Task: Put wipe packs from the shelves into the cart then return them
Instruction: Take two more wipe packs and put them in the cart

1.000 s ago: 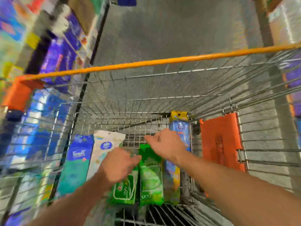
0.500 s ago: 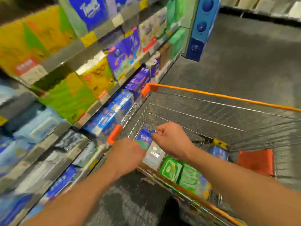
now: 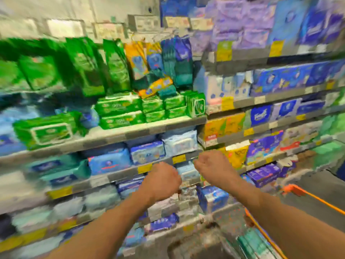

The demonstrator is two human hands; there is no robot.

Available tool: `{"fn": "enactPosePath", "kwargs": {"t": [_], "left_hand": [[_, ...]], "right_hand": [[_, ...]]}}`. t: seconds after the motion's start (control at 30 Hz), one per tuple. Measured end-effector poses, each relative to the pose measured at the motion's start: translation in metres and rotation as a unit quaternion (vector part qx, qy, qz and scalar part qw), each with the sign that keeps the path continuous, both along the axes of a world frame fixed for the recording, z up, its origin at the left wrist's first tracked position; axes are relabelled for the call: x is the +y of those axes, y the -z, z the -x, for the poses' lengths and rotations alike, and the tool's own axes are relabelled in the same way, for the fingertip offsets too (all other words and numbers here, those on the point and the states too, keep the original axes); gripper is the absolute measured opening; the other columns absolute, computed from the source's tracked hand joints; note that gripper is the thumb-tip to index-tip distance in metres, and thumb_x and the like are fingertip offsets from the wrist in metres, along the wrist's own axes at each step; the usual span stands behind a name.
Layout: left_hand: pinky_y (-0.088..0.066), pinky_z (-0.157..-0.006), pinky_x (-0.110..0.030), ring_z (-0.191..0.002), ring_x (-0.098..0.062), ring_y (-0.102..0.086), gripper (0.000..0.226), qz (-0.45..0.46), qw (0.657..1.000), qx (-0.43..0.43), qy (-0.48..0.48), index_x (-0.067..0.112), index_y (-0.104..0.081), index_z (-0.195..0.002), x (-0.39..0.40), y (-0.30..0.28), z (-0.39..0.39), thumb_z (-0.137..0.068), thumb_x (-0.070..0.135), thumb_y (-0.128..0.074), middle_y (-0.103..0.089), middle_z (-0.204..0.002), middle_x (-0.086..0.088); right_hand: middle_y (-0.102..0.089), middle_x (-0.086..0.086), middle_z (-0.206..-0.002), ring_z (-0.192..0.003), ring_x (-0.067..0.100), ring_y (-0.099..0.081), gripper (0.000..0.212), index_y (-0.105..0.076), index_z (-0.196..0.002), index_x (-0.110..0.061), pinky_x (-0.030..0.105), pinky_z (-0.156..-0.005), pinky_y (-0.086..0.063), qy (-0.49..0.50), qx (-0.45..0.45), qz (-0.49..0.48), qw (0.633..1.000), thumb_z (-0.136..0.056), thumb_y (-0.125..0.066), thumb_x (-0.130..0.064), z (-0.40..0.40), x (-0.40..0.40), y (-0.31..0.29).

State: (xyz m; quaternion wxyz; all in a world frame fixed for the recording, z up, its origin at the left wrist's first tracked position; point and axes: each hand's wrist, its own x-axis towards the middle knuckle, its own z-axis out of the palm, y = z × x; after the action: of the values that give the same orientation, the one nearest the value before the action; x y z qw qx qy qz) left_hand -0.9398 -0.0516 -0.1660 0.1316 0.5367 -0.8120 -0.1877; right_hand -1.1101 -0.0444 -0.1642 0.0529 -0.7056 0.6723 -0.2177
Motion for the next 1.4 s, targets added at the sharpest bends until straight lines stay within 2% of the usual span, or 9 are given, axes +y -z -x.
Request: {"fn": "enactPosePath", "kwargs": {"t": [0.2,0.33,0.4,0.5,0.67,0.9,1.03,1.2,1.4], "left_hand": [[-0.037,-0.053,-0.02,-0.071,-0.025,-0.051,0.028,0.057,0.995,0.053,-0.061,0.017,-0.054,-0.064,-0.013,-0.032,-0.084,-0.091,0.021,-0.055,-0.063,-0.077,-0.015],[-0.035,-0.05,-0.018,-0.053,-0.014,-0.043,0.033,0.059,0.992,0.067,-0.086,0.018,-0.05,-0.059,-0.021,-0.042,-0.115,-0.091,0.02,-0.055,-0.046,-0.056,0.002],[-0.028,-0.044,-0.018,-0.045,-0.01,-0.034,0.039,0.053,0.991,0.089,-0.087,0.016,-0.042,-0.05,-0.03,-0.043,-0.12,-0.086,0.014,-0.057,-0.037,-0.047,0.003],[-0.02,-0.043,-0.023,-0.044,-0.012,-0.024,0.044,0.055,0.989,0.113,-0.076,0.015,-0.03,-0.046,-0.049,-0.042,-0.114,-0.079,0.007,-0.059,-0.025,-0.043,0.002],[-0.022,-0.044,-0.024,-0.044,-0.013,-0.025,0.043,0.051,0.989,0.124,-0.062,0.016,-0.032,-0.046,-0.098,-0.036,-0.081,-0.079,0.009,-0.059,-0.026,-0.042,0.002],[-0.035,-0.051,-0.03,-0.047,-0.016,-0.039,0.044,0.081,0.986,0.094,-0.114,0.013,-0.044,-0.047,-0.216,-0.064,-0.032,-0.086,0.022,-0.061,-0.041,-0.045,-0.001],[-0.034,-0.053,-0.029,-0.048,-0.019,-0.039,0.046,0.104,0.972,0.124,-0.171,0.012,-0.042,-0.046,-0.28,-0.094,-0.01,-0.086,0.018,-0.064,-0.04,-0.043,-0.001],[-0.049,-0.065,-0.036,-0.06,-0.028,-0.048,0.037,0.094,0.96,0.138,-0.223,0.014,-0.042,-0.049,-0.317,-0.109,0.002,-0.081,0.008,-0.061,-0.042,-0.051,-0.004],[-0.023,-0.045,-0.027,-0.047,-0.019,-0.032,0.041,0.081,0.959,0.128,-0.239,0.014,-0.038,-0.044,-0.333,-0.113,-0.014,-0.077,0.007,-0.061,-0.033,-0.04,0.002]], "right_hand": [[-0.024,0.001,-0.05,-0.055,0.022,-0.035,0.044,-0.025,-0.052,-0.017,0.035,-0.055,-0.023,-0.062,-0.053,0.046,0.996,-0.086,-0.053,-0.015,-0.062,-0.015,-0.053],[-0.024,0.004,-0.052,-0.052,0.031,-0.041,0.044,-0.025,-0.055,-0.017,0.036,-0.052,-0.024,-0.066,-0.076,0.048,0.994,-0.087,-0.055,-0.008,-0.071,-0.022,-0.066],[-0.023,0.003,-0.053,-0.052,0.025,-0.033,0.046,-0.024,-0.055,-0.019,0.033,-0.054,-0.018,-0.062,-0.092,0.06,0.992,-0.087,-0.056,-0.01,-0.07,-0.026,-0.07],[-0.022,0.002,-0.055,-0.053,0.013,-0.023,0.047,-0.023,-0.055,-0.02,0.032,-0.052,-0.015,-0.059,-0.099,0.072,0.991,-0.086,-0.058,-0.013,-0.06,-0.035,-0.072],[-0.02,-0.003,-0.052,-0.049,0.01,-0.022,0.05,-0.022,-0.054,-0.019,0.026,-0.043,-0.018,-0.063,-0.093,0.072,0.991,-0.087,-0.059,-0.012,-0.021,-0.075,-0.068],[-0.028,-0.005,-0.046,-0.046,0.008,-0.03,0.05,-0.026,-0.054,-0.018,0.024,-0.048,-0.019,-0.088,-0.142,0.078,0.983,-0.089,-0.06,-0.011,0.057,-0.17,-0.07],[-0.022,-0.005,-0.05,-0.046,0.007,-0.027,0.049,-0.026,-0.055,-0.017,0.028,-0.05,-0.017,-0.108,-0.158,0.078,0.978,-0.087,-0.062,-0.009,0.077,-0.227,-0.085],[-0.022,-0.006,-0.052,-0.046,0.007,-0.022,0.047,-0.027,-0.054,-0.019,0.032,-0.051,-0.019,-0.16,-0.165,0.046,0.972,-0.085,-0.061,-0.01,0.06,-0.29,-0.116],[-0.026,-0.009,-0.045,-0.048,0.012,-0.025,0.048,-0.029,-0.05,-0.017,0.032,-0.05,-0.02,-0.155,-0.23,-0.002,0.961,-0.082,-0.065,-0.01,0.017,-0.355,-0.139]]}}
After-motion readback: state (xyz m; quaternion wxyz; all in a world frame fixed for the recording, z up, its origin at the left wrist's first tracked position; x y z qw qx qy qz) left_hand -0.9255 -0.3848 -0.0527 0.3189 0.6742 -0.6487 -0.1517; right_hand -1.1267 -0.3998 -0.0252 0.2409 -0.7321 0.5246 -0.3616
